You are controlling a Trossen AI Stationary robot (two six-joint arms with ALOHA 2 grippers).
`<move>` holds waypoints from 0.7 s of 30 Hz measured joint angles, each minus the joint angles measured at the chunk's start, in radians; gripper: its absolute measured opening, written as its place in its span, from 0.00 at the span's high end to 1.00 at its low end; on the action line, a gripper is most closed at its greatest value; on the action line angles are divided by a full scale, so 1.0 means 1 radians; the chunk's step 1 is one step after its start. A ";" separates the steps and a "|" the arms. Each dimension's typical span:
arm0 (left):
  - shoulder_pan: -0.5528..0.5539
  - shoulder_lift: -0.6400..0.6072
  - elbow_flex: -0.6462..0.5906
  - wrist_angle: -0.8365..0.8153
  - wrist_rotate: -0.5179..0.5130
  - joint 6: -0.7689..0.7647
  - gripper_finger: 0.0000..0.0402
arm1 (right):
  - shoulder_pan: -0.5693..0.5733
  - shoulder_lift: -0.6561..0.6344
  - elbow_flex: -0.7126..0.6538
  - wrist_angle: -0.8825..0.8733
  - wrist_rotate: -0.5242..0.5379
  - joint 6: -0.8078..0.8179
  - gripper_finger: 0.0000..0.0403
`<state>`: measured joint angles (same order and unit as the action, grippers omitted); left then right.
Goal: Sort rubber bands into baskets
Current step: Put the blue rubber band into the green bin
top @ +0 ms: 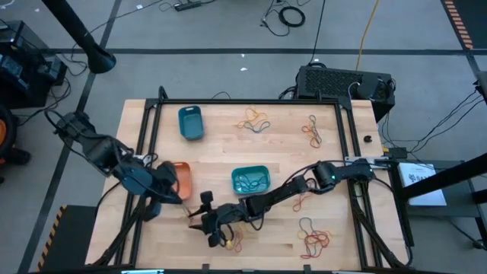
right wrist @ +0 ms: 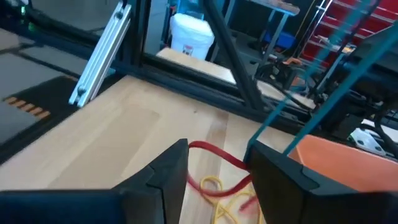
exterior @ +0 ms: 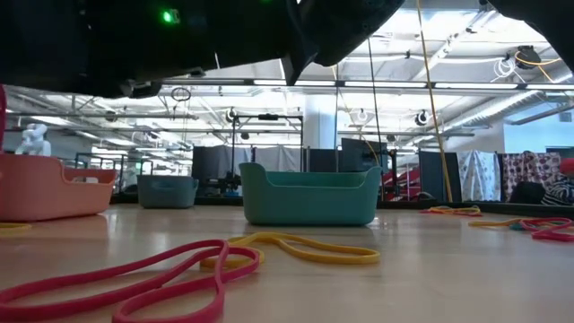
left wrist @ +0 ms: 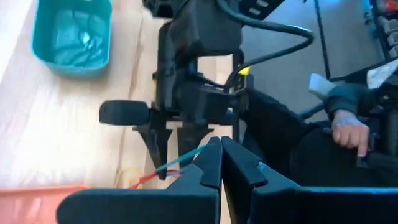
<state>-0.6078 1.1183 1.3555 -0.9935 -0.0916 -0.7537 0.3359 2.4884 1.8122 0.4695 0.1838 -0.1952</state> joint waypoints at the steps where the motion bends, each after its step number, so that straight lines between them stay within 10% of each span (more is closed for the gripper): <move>1: -0.003 -0.004 0.009 0.000 -0.006 0.007 0.98 | 0.000 -0.001 0.000 0.001 0.000 0.004 0.60; 21: -0.042 -0.010 -0.004 -0.091 -0.065 0.054 0.98 | 0.005 -0.002 0.000 -0.050 -0.007 0.016 0.60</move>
<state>-0.6499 1.1086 1.3517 -1.0842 -0.1562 -0.6996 0.3408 2.4864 1.8122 0.4195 0.1769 -0.1787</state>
